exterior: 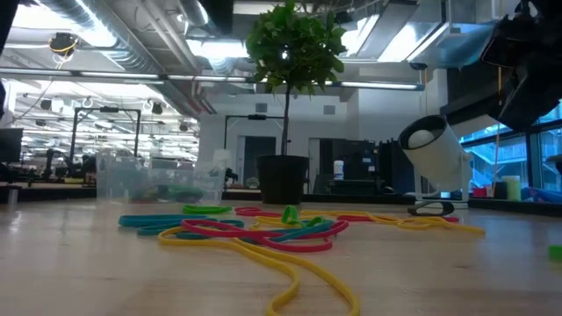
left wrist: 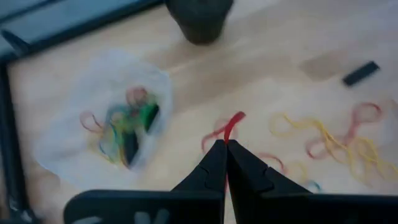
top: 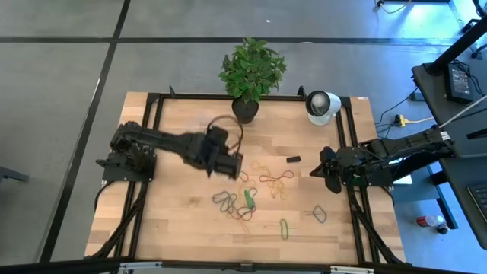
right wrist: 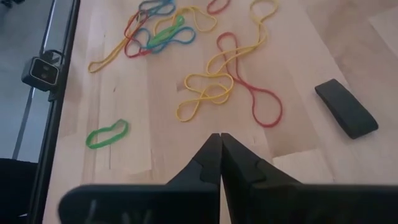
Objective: Pick and place rubber bands into bin
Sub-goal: Put the red rubber band into the transparent bin
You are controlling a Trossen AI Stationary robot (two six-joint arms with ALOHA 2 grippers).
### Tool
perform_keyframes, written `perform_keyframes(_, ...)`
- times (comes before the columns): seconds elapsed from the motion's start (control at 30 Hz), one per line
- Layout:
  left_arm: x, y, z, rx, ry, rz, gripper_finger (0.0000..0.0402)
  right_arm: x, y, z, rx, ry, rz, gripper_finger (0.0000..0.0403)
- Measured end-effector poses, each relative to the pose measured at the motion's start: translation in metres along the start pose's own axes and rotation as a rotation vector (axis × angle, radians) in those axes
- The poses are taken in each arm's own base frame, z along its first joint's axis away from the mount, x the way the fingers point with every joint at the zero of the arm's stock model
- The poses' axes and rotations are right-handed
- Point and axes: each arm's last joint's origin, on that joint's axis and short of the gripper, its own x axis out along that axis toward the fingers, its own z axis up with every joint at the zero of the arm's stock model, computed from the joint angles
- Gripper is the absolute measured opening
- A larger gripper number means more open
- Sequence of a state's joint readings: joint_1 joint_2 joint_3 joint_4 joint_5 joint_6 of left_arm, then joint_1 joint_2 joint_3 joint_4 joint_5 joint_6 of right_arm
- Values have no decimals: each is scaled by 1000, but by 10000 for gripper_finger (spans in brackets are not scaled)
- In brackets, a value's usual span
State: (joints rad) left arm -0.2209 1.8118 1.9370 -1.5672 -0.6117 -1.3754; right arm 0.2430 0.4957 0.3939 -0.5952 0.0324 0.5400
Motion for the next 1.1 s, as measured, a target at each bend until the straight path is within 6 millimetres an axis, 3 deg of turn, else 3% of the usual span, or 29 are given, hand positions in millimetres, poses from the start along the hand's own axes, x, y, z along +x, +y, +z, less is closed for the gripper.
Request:
perform_keyframes(0.3, 39, 50, 60, 166, 51, 145, 2, 4, 1, 4, 77, -37, -21, 8)
perform_keyframes(0.53, 91, 90, 83, 269, 220, 242, 1, 8, 1, 9, 180, -99, -84, 8)
perform_keyframes(0.8, 171, 113, 73, 285, 383, 116, 1, 13, 4, 17, 287, -201, -108, 8)
perform_keyframes(1.1, 202, 138, 47, 322, 548, 153, 3, 19, 5, 21, 393, -243, -123, 8)
